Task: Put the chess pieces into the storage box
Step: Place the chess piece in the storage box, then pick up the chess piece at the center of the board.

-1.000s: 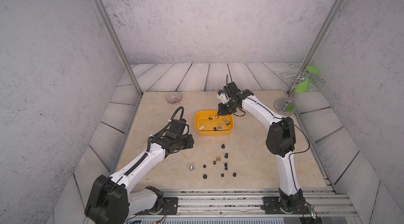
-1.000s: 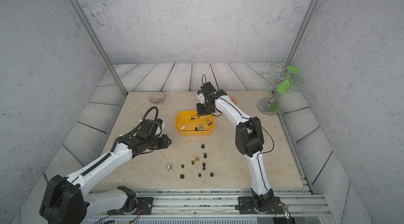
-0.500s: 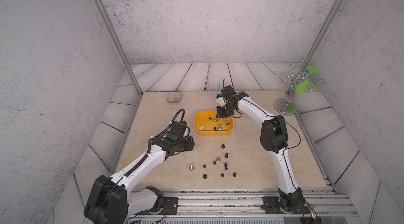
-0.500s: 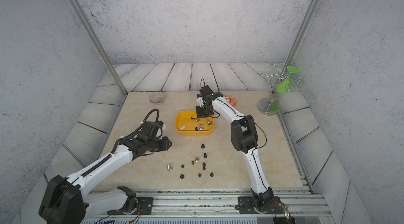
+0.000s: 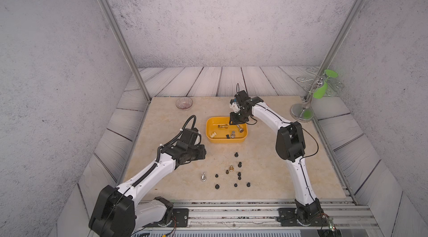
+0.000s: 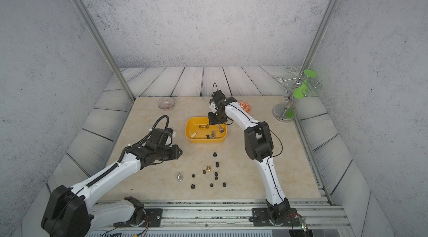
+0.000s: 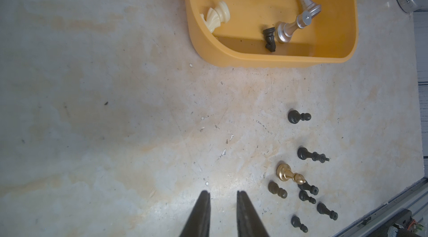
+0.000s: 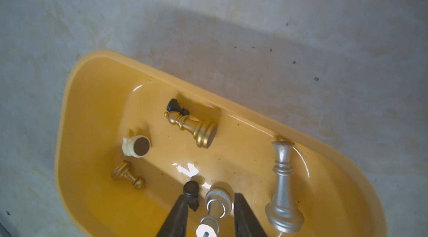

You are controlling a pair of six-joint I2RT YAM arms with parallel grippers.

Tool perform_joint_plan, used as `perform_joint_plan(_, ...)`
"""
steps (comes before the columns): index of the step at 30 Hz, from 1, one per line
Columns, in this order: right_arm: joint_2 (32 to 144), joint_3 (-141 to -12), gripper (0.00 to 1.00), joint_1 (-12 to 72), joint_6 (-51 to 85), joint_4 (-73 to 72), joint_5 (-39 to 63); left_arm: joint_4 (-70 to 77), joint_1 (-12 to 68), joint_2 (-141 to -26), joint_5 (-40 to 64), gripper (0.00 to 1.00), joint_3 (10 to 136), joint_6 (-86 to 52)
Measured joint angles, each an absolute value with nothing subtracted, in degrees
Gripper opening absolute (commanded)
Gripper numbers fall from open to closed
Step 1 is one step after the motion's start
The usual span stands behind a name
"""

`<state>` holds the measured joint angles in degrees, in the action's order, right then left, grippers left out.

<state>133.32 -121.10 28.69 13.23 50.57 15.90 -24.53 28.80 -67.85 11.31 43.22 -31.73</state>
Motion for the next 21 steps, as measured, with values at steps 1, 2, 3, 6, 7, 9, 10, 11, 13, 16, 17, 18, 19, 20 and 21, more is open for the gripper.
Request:
perform_joint_plan(1,132.7,-119.8,0.37,28.7,13.2,50.4,15.9,-24.9,28.9,-67.9,10.9,0.25,43.3,-31.6)
perform_joint_plan(2,131.7,-118.1,0.37,28.7,13.2,50.2,15.7,-25.5,29.1,-67.9,10.3,0.25,43.4,-31.3)
perform_joint_plan(3,130.3,-115.9,0.37,28.7,13.2,49.9,15.5,-26.4,29.3,-67.9,9.7,0.25,43.6,-31.1)
perform_joint_plan(6,125.3,-110.3,0.37,28.7,13.2,48.9,15.2,-28.8,30.1,-67.9,8.2,0.25,44.9,-30.3)
perform_joint_plan(7,123.6,-108.9,0.37,28.7,13.2,48.6,15.1,-29.4,30.2,-67.9,7.7,0.25,45.3,-30.0)
perform_joint_plan(9,119.9,-106.0,0.38,28.7,13.2,47.5,14.9,-30.4,30.4,-67.9,7.0,0.25,46.1,-29.6)
perform_joint_plan(10,118.3,-104.6,0.38,28.7,13.2,46.9,14.9,-30.9,30.5,-67.9,6.7,0.25,46.3,-29.4)
perform_joint_plan(11,116.4,-103.0,0.38,28.7,13.2,46.4,14.8,-31.3,30.7,-67.9,6.4,0.25,46.5,-29.3)
perform_joint_plan(13,113.1,-100.0,0.38,28.7,13.2,45.5,14.7,-32.3,31.0,-67.8,5.7,0.25,46.7,-28.8)
perform_joint_plan(16,109.1,-96.1,0.39,28.7,13.0,44.7,14.4,-34.4,31.7,-67.8,4.9,0.26,47.4,-28.2)
perform_joint_plan(17,108.2,-94.9,0.39,28.7,12.8,44.6,14.3,-35.0,32.1,-67.8,4.5,0.26,47.7,-28.1)
perform_joint_plan(18,107.3,-93.8,0.39,28.7,12.8,44.4,14.3,-35.7,32.4,-67.8,4.1,0.26,48.0,-27.9)
perform_joint_plan(19,106.3,-92.4,0.39,28.7,12.6,44.1,14.3,-36.3,32.8,-67.8,3.7,0.27,48.4,-27.8)
perform_joint_plan(20,105.4,-91.2,0.4,28.7,12.5,44.0,14.3,-36.9,33.2,-67.7,3.2,0.27,48.6,-27.8)
perform_joint_plan(21,104.6,-90.1,0.4,28.7,12.4,43.9,14.2,-37.5,33.7,-67.7,2.9,0.27,48.9,-27.7)
